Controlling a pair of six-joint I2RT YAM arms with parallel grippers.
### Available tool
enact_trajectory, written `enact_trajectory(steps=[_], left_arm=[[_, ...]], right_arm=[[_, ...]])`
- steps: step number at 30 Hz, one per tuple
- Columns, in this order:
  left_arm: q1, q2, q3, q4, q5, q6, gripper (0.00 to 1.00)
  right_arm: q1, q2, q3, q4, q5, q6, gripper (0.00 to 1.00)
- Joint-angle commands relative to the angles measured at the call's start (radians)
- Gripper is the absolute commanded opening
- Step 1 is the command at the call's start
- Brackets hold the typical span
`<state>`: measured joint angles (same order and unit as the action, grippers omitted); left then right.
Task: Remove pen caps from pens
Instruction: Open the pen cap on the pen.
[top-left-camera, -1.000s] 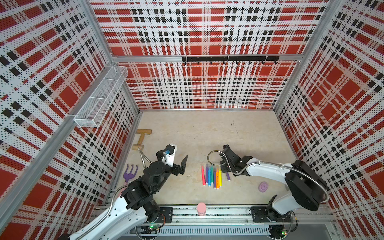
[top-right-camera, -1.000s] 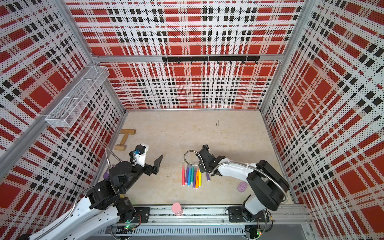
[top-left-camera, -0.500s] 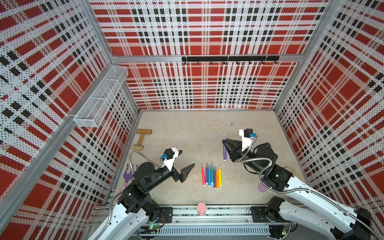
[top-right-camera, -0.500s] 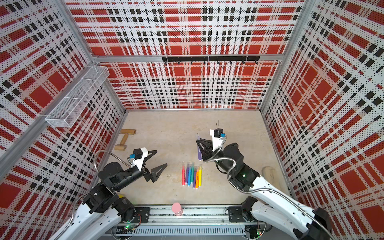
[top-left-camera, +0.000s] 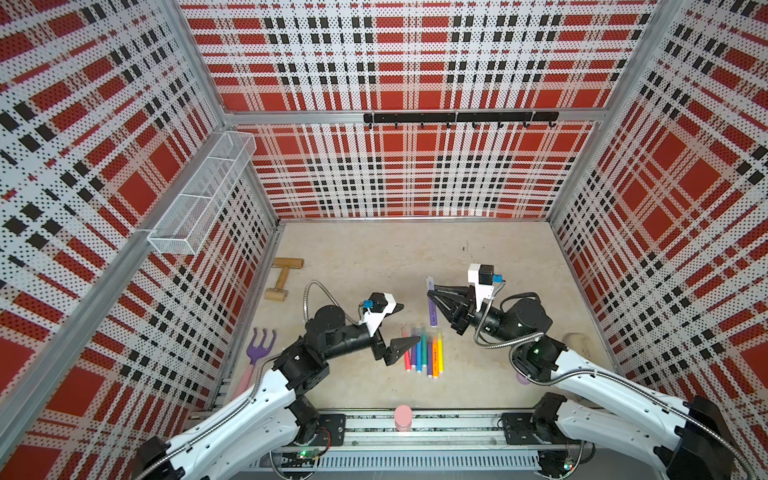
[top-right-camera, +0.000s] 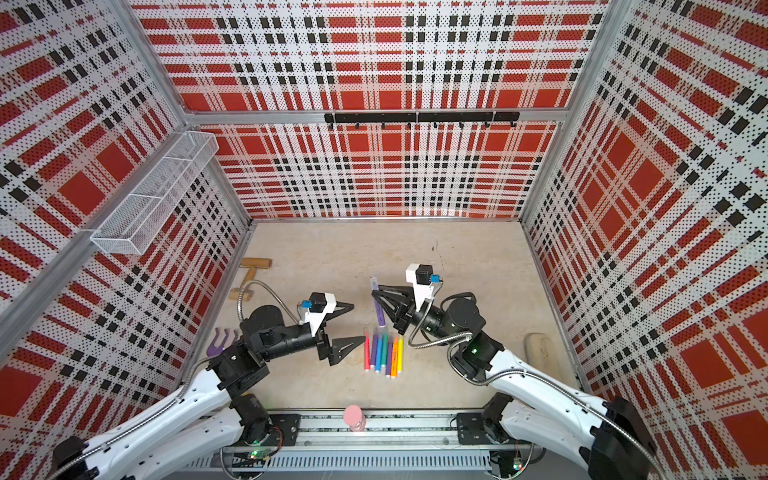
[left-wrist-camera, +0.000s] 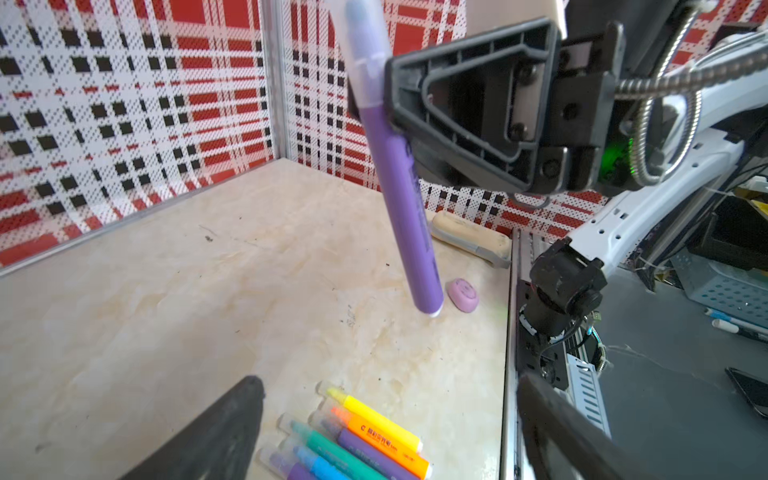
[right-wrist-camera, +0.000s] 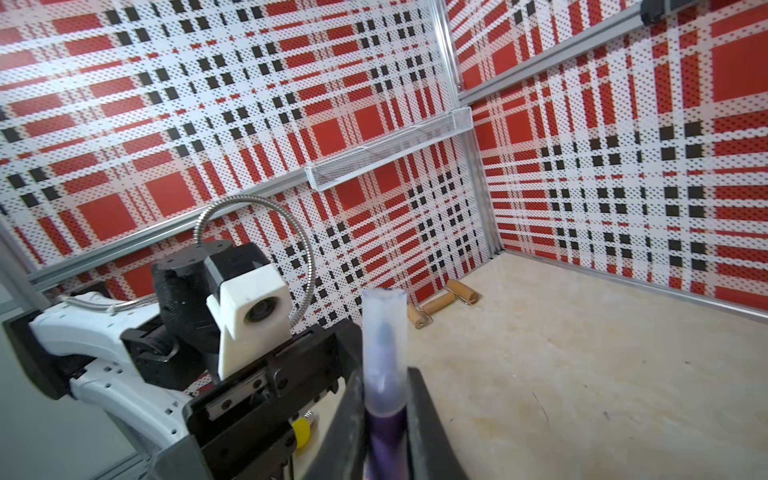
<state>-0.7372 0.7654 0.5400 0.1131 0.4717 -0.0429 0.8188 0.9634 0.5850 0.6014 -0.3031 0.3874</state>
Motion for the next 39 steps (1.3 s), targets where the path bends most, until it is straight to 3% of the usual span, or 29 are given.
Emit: enact_trajectory(steps=[1, 9, 25, 30, 39], left_arm=[[-0.005, 0.005, 0.033, 0.171, 0.035, -0.015, 0.95], [-0.015, 0.153, 0.075, 0.277, 0.170, -0.099, 0.83], [-0.014, 0.231, 0.031, 0.467, 0.210, -0.241, 0.55], [-0.013, 0.236, 0.029, 0.474, 0.229, -0.250, 0.41], [-0.014, 0.262, 0.037, 0.473, 0.239, -0.265, 0.28]], right_arm=[[0.006, 0.001, -0.015, 0.159, -0.073, 0.030, 0.08], [0.006, -0.009, -0.072, 0.268, -0.108, 0.078, 0.08], [0.005, 0.089, -0.119, 0.514, -0.133, 0.207, 0.07], [0.006, 0.103, -0.118, 0.536, -0.129, 0.211, 0.07], [0.005, 0.096, -0.116, 0.538, -0.126, 0.215, 0.07]])
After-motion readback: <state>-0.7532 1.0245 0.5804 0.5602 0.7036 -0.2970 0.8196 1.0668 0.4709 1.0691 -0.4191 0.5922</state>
